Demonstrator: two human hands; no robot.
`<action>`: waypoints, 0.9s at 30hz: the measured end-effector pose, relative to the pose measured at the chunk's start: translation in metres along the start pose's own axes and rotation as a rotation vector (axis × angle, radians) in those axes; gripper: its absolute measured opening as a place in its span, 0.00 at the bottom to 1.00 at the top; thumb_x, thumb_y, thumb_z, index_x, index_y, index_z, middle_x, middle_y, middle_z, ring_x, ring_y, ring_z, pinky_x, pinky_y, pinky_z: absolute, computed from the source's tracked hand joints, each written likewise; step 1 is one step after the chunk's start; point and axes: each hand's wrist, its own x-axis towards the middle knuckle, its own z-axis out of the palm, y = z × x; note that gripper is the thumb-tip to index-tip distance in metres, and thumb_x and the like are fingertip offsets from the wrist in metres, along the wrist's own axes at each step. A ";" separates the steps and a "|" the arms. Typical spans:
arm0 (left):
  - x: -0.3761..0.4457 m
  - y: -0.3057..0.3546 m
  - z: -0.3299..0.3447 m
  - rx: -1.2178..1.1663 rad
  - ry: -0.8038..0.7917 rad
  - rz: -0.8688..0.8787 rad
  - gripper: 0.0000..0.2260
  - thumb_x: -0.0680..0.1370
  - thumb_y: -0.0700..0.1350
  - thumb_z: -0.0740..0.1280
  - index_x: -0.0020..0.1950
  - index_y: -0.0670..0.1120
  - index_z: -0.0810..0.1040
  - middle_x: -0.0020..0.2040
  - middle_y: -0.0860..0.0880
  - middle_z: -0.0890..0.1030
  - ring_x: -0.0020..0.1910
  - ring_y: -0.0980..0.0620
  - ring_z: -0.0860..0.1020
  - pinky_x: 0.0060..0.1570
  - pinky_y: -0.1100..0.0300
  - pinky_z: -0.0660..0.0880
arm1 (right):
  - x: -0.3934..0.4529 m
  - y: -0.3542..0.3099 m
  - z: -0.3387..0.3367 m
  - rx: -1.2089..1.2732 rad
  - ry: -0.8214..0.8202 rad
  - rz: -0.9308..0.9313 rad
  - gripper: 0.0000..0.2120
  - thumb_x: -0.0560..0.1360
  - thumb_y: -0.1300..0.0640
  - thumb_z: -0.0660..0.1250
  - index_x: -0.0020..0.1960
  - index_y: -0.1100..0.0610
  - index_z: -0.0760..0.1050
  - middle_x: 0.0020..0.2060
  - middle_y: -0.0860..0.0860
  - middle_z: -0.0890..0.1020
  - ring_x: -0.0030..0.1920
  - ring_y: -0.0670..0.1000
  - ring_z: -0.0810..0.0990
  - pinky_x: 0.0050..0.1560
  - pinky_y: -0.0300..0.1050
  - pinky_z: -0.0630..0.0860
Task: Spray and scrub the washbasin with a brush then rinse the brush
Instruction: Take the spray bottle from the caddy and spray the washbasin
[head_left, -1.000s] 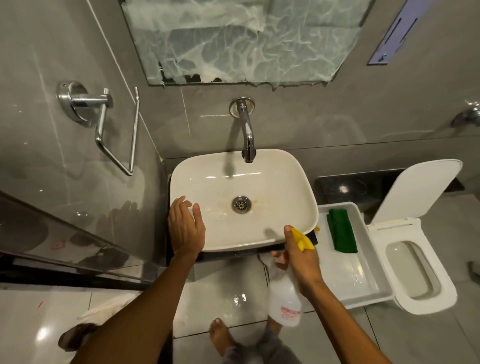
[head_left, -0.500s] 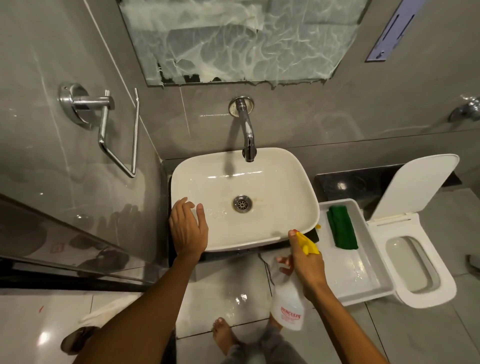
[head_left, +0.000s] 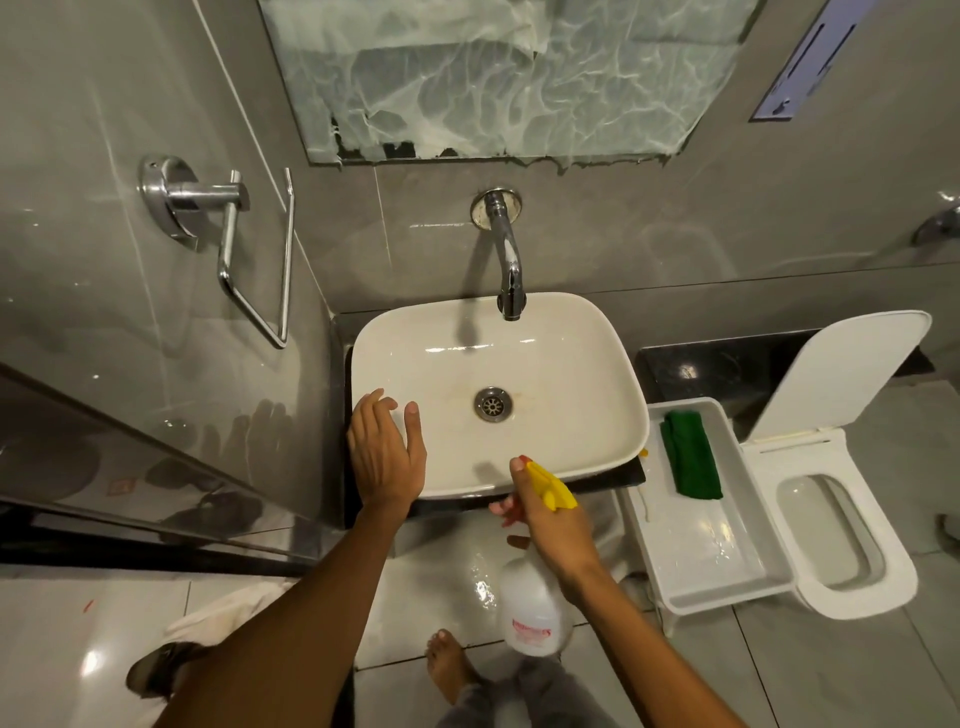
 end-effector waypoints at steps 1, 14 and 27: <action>0.000 0.001 0.000 0.000 0.000 -0.001 0.15 0.87 0.51 0.63 0.64 0.41 0.79 0.72 0.41 0.78 0.71 0.40 0.76 0.72 0.43 0.73 | 0.001 -0.004 0.002 -0.004 0.009 -0.011 0.17 0.78 0.30 0.64 0.52 0.39 0.84 0.34 0.54 0.87 0.44 0.59 0.89 0.48 0.57 0.88; -0.003 0.011 -0.002 0.029 -0.005 0.013 0.19 0.85 0.52 0.66 0.67 0.38 0.78 0.74 0.38 0.77 0.71 0.37 0.77 0.71 0.42 0.75 | 0.017 -0.014 -0.047 0.097 0.262 -0.100 0.11 0.80 0.37 0.67 0.45 0.39 0.85 0.36 0.50 0.88 0.33 0.49 0.88 0.39 0.52 0.88; -0.033 0.084 0.048 0.153 -0.279 0.408 0.27 0.83 0.53 0.71 0.73 0.34 0.76 0.76 0.35 0.76 0.78 0.34 0.73 0.76 0.40 0.71 | 0.059 0.043 -0.185 0.209 0.272 0.027 0.23 0.75 0.32 0.70 0.53 0.52 0.81 0.50 0.68 0.85 0.41 0.58 0.86 0.37 0.47 0.84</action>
